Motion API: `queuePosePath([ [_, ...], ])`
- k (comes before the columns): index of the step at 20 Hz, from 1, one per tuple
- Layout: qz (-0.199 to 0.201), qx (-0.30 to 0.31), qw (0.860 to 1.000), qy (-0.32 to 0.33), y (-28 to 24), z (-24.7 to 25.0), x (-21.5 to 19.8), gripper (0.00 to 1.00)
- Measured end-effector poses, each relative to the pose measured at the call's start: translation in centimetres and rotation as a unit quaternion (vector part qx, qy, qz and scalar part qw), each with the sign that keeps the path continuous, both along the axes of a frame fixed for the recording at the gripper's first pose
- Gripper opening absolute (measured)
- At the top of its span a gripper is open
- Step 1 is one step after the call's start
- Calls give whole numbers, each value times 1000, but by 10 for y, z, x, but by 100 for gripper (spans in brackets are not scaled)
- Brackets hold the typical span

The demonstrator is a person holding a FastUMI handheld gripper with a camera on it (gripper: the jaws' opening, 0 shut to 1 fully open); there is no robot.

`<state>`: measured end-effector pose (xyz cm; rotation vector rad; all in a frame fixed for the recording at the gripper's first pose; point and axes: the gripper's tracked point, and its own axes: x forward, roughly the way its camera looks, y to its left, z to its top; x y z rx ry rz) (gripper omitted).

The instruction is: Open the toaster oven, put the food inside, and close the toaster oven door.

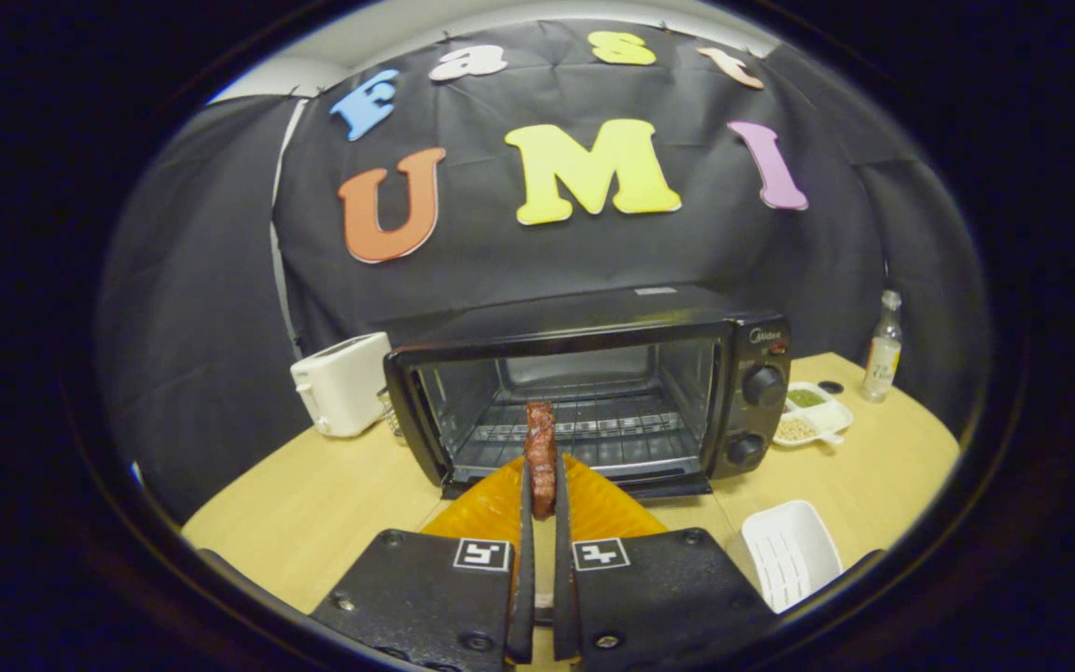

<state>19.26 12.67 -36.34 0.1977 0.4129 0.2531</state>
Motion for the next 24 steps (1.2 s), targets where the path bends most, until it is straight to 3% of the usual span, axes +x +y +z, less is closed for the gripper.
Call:
queuePosePath([
  [4,-15,93,995,28,1,-10,44,11],
  [10,-4,212,975,69,15,-33,90,11],
  [16,-23,250,963,93,-2,-52,114,13],
  [19,-46,237,967,81,-17,-58,123,19],
  [24,-48,195,977,70,-20,-60,126,28],
])
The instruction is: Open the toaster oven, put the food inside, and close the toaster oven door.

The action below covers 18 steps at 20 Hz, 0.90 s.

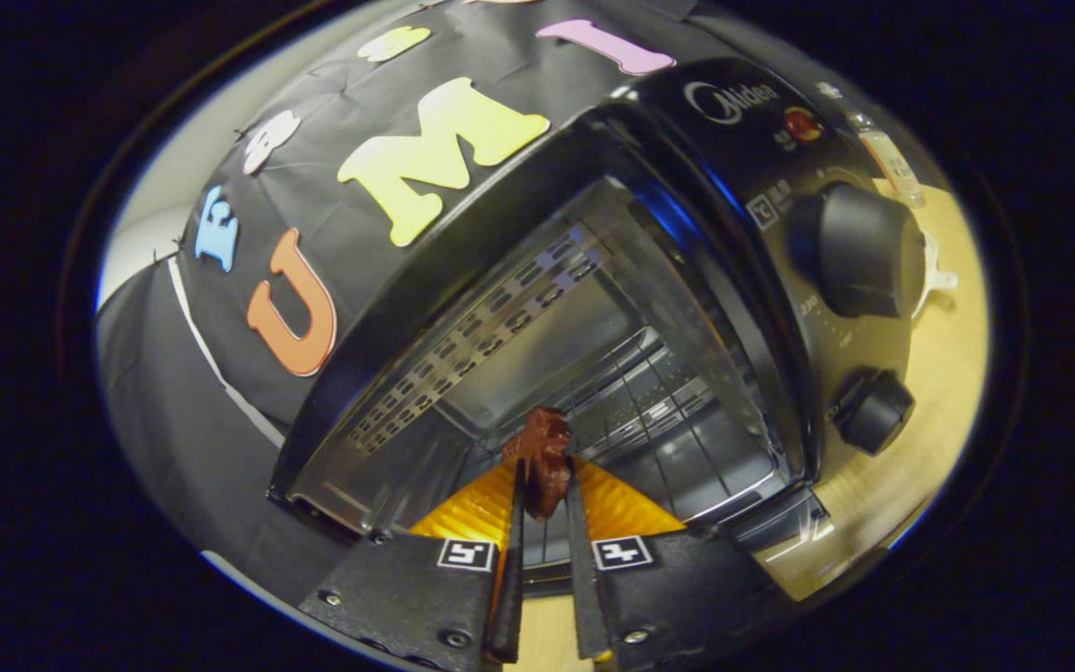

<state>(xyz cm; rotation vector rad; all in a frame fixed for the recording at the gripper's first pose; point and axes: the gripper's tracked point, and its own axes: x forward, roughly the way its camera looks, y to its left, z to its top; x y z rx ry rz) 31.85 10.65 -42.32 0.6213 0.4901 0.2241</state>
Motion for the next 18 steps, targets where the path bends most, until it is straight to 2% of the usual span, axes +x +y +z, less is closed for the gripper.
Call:
queuePosePath([
  [2,2,-12,1000,-1,1,2,0,38],
  [4,-8,-28,1000,-7,-5,3,1,41],
  [7,-23,-38,999,-29,-11,11,-1,64],
  [10,-7,-27,998,-61,-8,22,-9,73],
  [13,-1,-38,994,-99,-8,36,-22,92],
  [15,22,-33,993,-107,1,38,-41,100],
  [16,34,-29,992,-118,4,44,-52,100],
  [18,29,-48,989,-135,-2,51,-73,100],
])
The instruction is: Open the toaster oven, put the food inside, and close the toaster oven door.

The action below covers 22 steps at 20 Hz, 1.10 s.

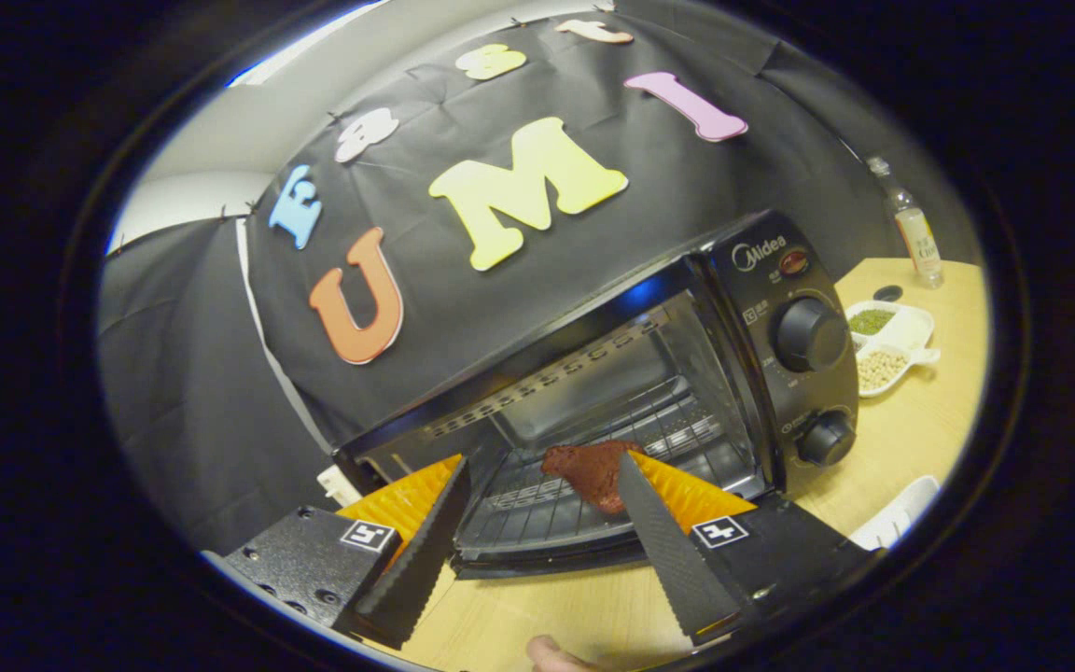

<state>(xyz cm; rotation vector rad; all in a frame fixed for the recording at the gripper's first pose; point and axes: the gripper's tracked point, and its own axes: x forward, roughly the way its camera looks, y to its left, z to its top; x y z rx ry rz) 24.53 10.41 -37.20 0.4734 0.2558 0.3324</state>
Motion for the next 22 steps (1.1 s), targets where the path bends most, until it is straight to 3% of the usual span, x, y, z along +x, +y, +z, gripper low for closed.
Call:
queuePosePath([
  [4,-30,-107,994,-4,-14,-20,-43,100],
  [11,-80,-181,979,-46,-40,3,-137,100],
  [13,-75,-219,971,-55,-39,4,-159,100],
  [17,-41,-282,959,13,-28,-35,-186,100],
  [22,-34,-274,955,111,-28,-75,-182,100],
])
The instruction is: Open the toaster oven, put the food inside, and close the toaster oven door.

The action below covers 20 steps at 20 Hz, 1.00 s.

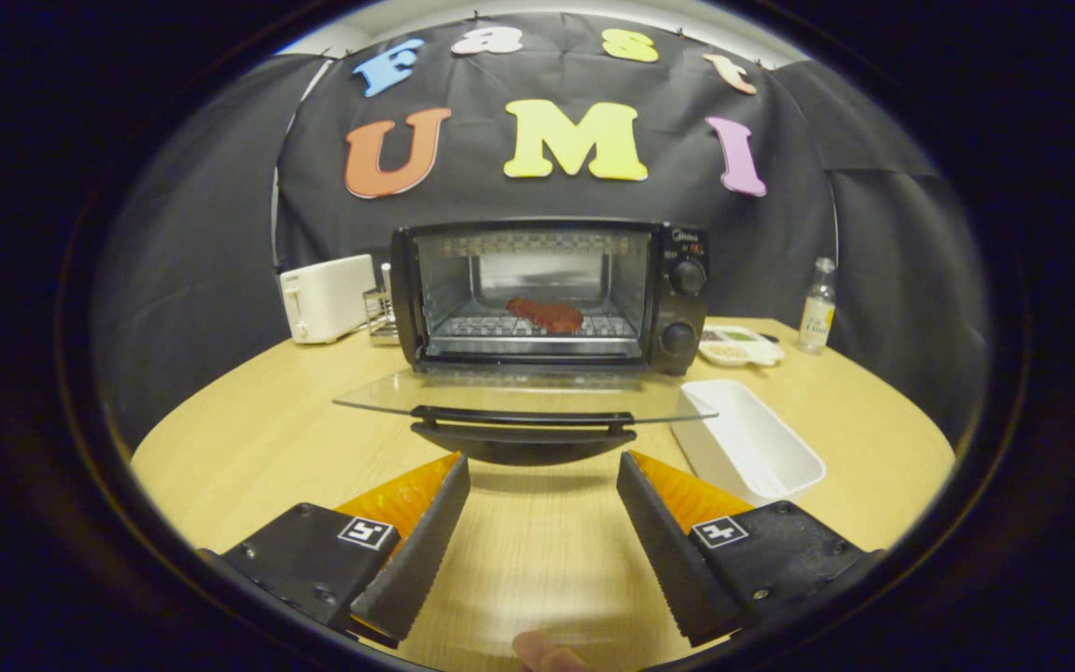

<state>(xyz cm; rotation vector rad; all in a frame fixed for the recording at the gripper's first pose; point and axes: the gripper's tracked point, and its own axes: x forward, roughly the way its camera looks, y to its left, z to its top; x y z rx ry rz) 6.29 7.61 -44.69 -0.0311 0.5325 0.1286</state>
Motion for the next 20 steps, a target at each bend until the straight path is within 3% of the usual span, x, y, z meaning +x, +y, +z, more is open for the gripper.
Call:
queuePosePath([
  [4,12,-5,1000,-1,7,-6,6,100],
  [9,0,5,1000,-25,7,-1,22,100],
  [20,22,12,995,-92,17,59,46,100],
])
